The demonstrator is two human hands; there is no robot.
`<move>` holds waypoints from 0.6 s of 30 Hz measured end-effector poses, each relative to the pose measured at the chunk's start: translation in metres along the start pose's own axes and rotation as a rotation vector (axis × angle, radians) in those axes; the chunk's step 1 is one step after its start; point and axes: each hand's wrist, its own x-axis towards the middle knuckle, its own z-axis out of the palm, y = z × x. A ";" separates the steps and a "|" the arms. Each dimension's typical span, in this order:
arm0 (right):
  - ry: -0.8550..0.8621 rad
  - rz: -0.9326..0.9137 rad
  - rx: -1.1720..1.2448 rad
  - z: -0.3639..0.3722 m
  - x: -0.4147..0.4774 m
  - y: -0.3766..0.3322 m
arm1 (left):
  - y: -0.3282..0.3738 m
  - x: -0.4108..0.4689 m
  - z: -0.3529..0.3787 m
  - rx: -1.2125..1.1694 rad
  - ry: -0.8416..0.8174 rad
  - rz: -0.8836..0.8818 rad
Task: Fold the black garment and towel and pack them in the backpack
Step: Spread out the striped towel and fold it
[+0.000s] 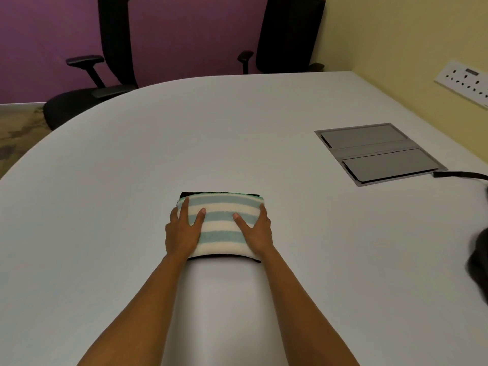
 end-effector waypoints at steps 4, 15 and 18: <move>-0.021 0.047 0.122 -0.012 0.002 0.008 | 0.006 -0.003 0.005 -0.056 -0.029 0.029; 0.133 0.070 0.123 -0.119 -0.013 0.051 | 0.070 -0.055 0.075 -0.080 -0.154 0.150; 0.193 0.088 0.108 -0.152 -0.018 0.064 | 0.094 -0.073 0.097 -0.091 -0.179 0.182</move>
